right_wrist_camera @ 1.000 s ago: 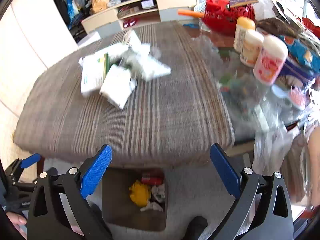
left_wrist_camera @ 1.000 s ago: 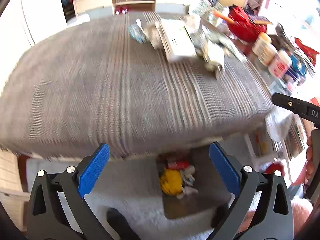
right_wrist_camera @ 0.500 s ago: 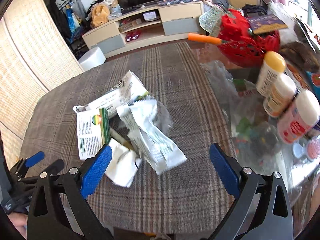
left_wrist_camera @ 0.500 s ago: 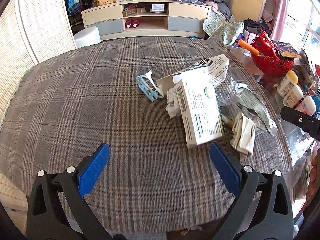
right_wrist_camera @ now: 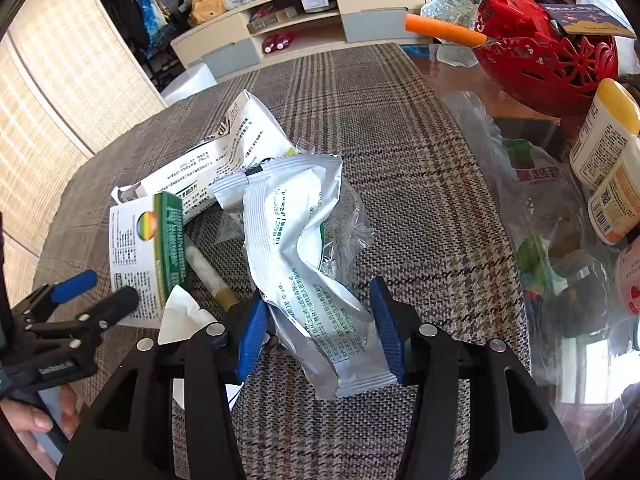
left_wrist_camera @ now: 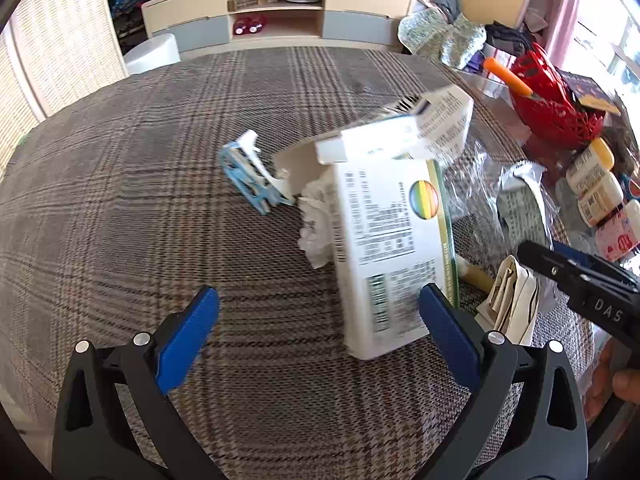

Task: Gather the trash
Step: 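Move the right tool to the silver foil packet and close on it, then carry the silver packet and white barcode box to the bin, opening both tools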

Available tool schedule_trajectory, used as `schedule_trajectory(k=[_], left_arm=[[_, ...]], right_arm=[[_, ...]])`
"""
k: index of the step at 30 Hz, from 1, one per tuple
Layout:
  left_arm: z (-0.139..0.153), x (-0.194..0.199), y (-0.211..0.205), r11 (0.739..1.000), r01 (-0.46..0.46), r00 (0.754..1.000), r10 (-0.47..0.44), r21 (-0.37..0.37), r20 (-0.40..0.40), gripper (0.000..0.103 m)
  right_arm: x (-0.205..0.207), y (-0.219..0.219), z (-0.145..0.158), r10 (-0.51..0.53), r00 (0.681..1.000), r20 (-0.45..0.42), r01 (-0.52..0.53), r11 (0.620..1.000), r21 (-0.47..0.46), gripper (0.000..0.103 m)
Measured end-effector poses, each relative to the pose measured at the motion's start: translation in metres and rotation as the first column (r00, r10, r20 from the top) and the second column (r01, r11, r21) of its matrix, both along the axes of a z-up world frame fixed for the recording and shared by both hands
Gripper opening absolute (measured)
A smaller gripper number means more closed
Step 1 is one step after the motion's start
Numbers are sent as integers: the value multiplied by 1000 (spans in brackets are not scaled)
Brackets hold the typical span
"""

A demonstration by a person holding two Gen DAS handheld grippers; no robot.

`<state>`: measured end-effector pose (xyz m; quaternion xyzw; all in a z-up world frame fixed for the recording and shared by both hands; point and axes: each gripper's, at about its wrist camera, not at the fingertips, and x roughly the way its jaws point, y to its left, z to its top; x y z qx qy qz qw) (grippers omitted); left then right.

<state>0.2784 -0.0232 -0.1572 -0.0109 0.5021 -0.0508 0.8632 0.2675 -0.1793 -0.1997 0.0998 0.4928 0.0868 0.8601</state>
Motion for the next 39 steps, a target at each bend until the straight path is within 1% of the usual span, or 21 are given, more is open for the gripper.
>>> schedule_trajectory(k=[3,9,15,16,17,18,19,20,21,22,24,27,29,30,36,39], left_arm=[[-2,1,-7,1000,21,1000,-21,-10,10,96],[-8,8,-19,997,52,999,-52,-53,3,96],[-14,16,-36,997,60,998,-60,-43,-5,94],[-15,16,-38,997,61,998,-61,-43,-1,93],[-15,17,-40,997,60,998,-60,-46,3,90],[-15,17,-40,997,58,998,-58,-51,5,83],[-14,16,-40,996,58,998,-58,-64,5,72],[-13,17,-40,996,60,998,-59,-71,4,67],[-11,15,-40,995,65,998,-64,-74,7,60],[-8,13,-41,996,65,998,-64,-61,10,49],[-3,10,-42,997,60,998,-59,-40,19,36],[8,4,-39,998,49,999,-48,-45,26,30],[18,-3,-35,998,42,998,-40,-35,47,25],[24,-7,-33,999,39,998,-37,-34,59,23],[59,-47,-25,997,67,991,-64,-27,121,22],[71,-71,-22,996,80,987,-75,-29,139,22]], right_arm=[[-2,-2,3,2,1000,20,-2,1000,-7,48],[-4,-9,6,-1,1000,25,1,1000,-7,48],[-6,-19,11,-12,999,37,12,1000,-3,48],[-6,-21,11,-13,999,39,13,1000,-3,48],[-7,-21,12,-14,999,42,14,1000,-6,48],[-7,-22,13,-15,999,44,16,1000,-10,48],[-7,-23,13,-18,999,46,18,1000,-14,48],[-7,-24,13,-20,999,46,21,1000,-15,48],[-8,-24,13,-21,999,46,21,1000,-13,48],[-8,-25,14,-22,999,45,22,1000,-14,48],[-10,-25,16,-24,999,47,25,1000,-18,48],[-17,-25,25,-27,998,60,29,999,-31,47],[-23,-23,34,-22,997,76,24,999,-30,38],[-27,-23,38,-23,996,84,25,999,-28,38],[-51,-14,66,-9,992,125,14,999,-38,38],[-69,-6,80,3,989,149,3,999,-37,38]])
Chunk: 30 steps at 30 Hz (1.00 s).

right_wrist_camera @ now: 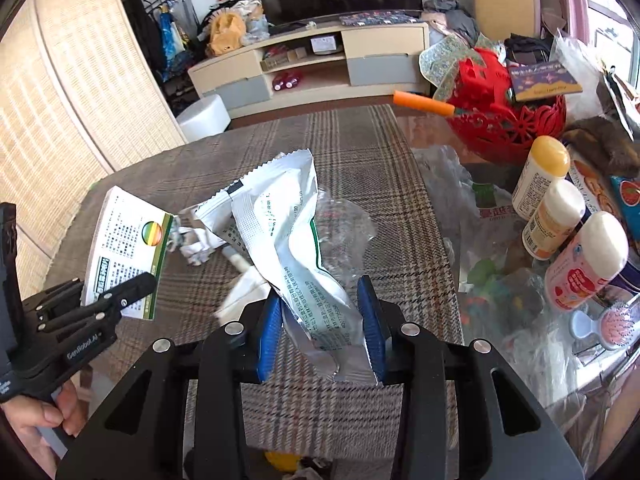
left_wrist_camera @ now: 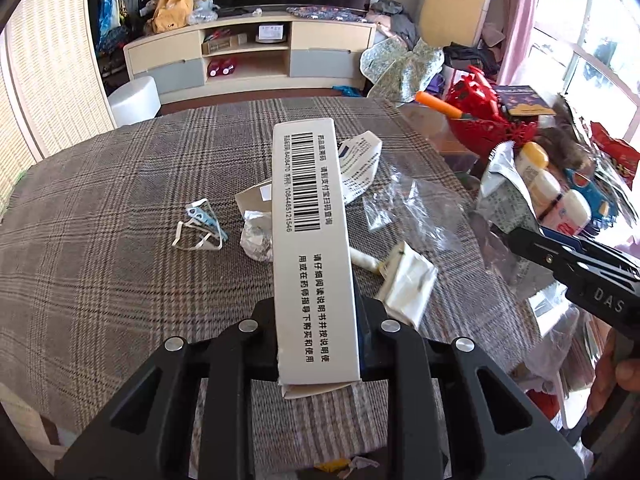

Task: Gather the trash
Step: 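Carry the silver packet and white barcode box to the bin, opening both tools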

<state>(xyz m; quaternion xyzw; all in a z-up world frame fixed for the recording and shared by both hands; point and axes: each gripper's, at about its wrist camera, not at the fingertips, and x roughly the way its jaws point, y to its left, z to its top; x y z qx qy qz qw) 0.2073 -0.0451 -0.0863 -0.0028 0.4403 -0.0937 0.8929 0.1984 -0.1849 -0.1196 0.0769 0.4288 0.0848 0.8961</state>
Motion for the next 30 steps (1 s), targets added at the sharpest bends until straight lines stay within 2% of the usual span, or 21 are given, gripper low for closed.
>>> schedule_trajectory(k=[7,16,22,27,30], left_arm=[[6,-64,4,1000,12,1000,-12,22,8,22],[-18,-156,8,1000,26,999,-26,5,-18,22],[-63,-201,4,999,33,997,-35,-35,-70,23],[-112,-218,-2,998,31,987,-39,-53,-155,22],[-135,-225,-6,997,39,984,-49,-59,-171,22]], right_arm=[[-53,18,5,20,1000,5,-20,1000,-14,38],[-132,33,-19,34,999,-31,-33,999,9,38],[-171,37,-53,30,996,-83,-28,999,26,38],[-185,33,-97,33,987,-155,-22,997,72,38],[-190,34,-117,25,982,-186,-9,996,85,38]])
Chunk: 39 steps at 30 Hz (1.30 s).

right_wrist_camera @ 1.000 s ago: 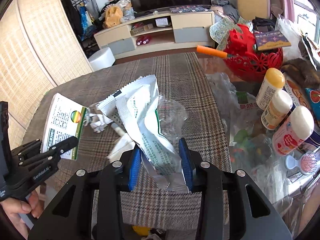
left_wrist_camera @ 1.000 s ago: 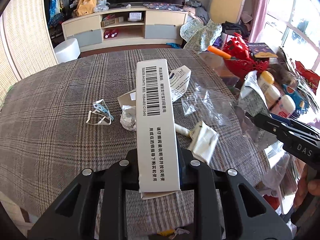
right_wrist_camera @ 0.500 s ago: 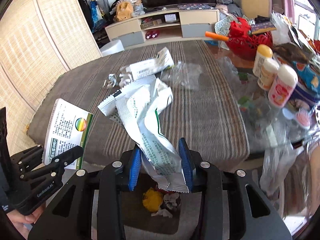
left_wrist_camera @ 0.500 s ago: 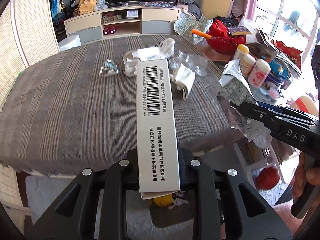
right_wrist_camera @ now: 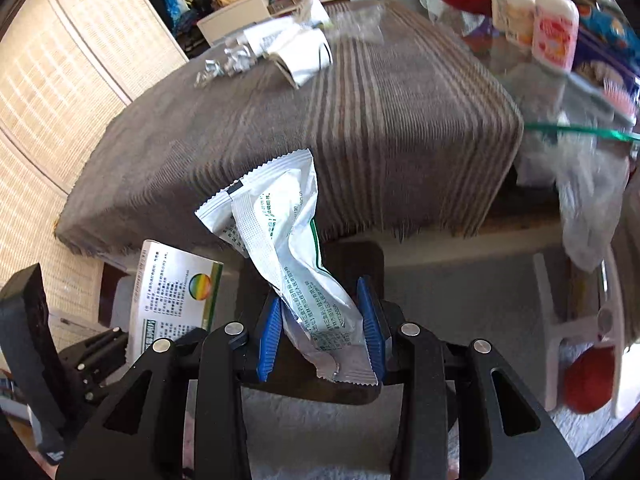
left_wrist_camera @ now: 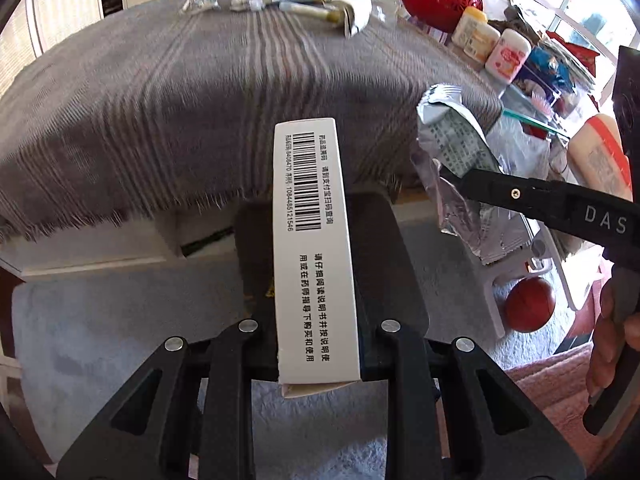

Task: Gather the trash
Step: 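Carry the silver packet and white barcode box to the bin, opening both tools, then grasp the folded white paper with the right tool while the left tool grasps the blue-white plastic clip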

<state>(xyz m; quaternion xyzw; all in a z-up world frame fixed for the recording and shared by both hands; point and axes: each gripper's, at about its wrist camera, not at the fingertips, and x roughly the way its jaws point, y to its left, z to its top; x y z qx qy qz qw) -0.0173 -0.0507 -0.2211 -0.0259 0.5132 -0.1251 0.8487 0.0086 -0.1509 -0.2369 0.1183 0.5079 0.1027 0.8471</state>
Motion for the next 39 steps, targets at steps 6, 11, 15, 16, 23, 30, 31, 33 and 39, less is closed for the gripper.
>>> schedule_trajectory(k=[6,11,15,16,23,30,31,33,39], left_arm=[[-35,-2,-3,1000,6,998,-6,-3,-56,22],[-50,2,-3,1000,0,996,1,4,-85,23],[-64,8,-3,1000,-4,990,3,-8,-138,23],[-66,9,-3,1000,-3,989,1,-9,-145,23],[-66,10,-8,1000,17,987,-20,-22,-157,26],[-61,11,-3,1000,9,989,-11,-15,-148,53],[-60,10,0,1000,7,989,-8,-8,-146,57],[-60,9,2,1000,1,990,-1,5,-143,62],[-50,7,13,999,-23,993,26,24,-117,90]], right_arm=[[-2,4,-44,-42,997,-67,43,999,17,38],[2,17,-60,-22,996,-89,18,998,-53,38],[5,20,-67,-25,993,-116,18,998,-66,38],[5,20,-68,-27,992,-120,20,998,-57,39],[8,21,-73,-26,989,-146,23,1000,-19,45],[9,18,-74,-41,987,-155,40,999,-10,65],[10,16,-75,-46,987,-154,45,999,-11,67],[10,9,-72,-63,987,-147,61,998,-16,77],[7,-7,-60,-130,984,-121,121,990,-77,98]])
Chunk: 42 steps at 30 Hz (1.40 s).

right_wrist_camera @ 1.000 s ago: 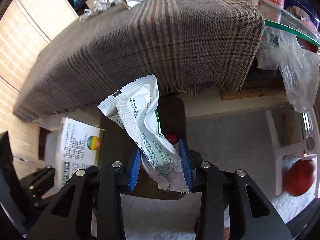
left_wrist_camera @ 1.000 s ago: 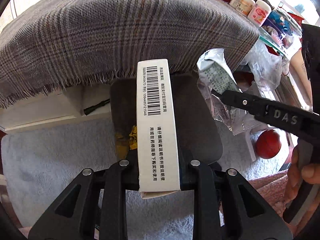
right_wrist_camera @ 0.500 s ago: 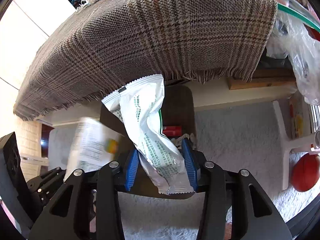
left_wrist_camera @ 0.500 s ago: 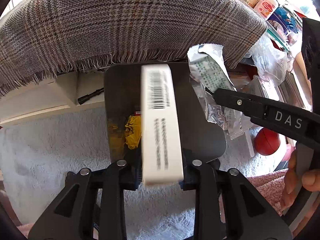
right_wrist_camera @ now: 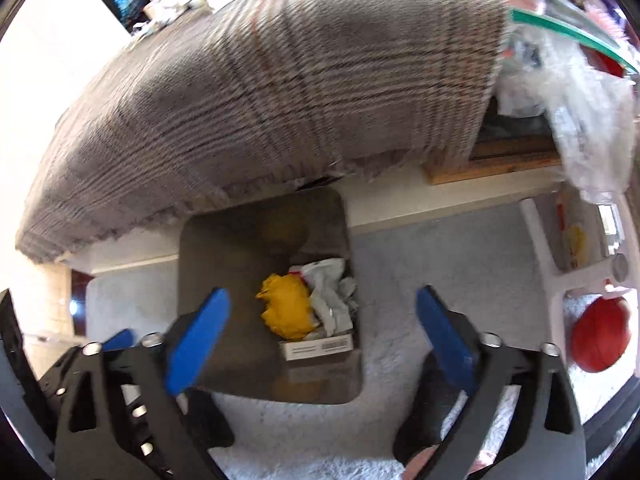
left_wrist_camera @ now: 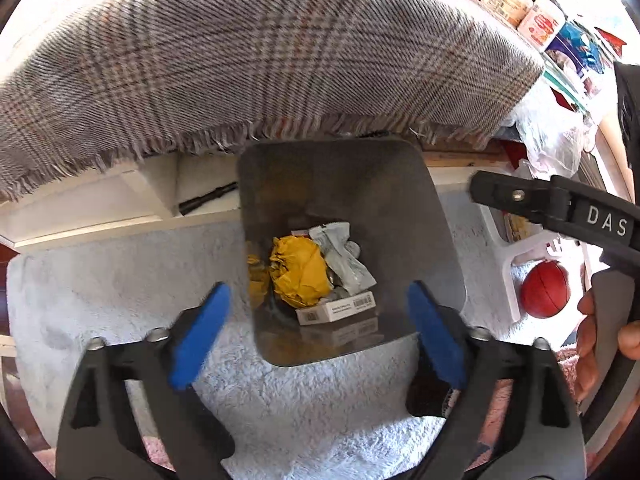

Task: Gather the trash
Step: 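Grasp the folded white paper with the right tool while the left tool grasps the blue-white plastic clip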

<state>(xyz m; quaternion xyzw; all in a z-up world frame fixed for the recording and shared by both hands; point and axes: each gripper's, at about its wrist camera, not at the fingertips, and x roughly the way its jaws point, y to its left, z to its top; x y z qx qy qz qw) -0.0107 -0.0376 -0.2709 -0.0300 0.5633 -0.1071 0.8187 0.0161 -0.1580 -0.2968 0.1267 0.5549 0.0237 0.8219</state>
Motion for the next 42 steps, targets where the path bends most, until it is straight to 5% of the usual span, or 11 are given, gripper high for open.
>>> schedule_trajectory(k=[9,15,21,34,37,39,42], left_arm=[[50,7,22,998,0,1000,2,-68,26,95],[122,38,45,1000,-15,983,17,-11,182,95],[162,87,73,994,-103,959,92,28,268,95],[148,219,93,983,-175,955,156,53,254,95],[140,254,94,982,-176,956,153,69,249,95],[137,276,92,982,-171,956,147,75,255,95],[129,307,95,982,-179,958,159,64,238,95]], right_arm=[[7,-7,51,34,997,70,-37,998,41,98],[42,-2,103,85,983,161,-91,995,35,98],[96,10,120,97,970,224,-95,995,-17,98],[190,52,90,121,961,249,-93,988,-120,98],[199,51,88,111,958,264,-78,988,-133,88],[202,48,88,110,957,268,-74,987,-141,64],[208,39,86,92,961,260,-58,989,-134,47]])
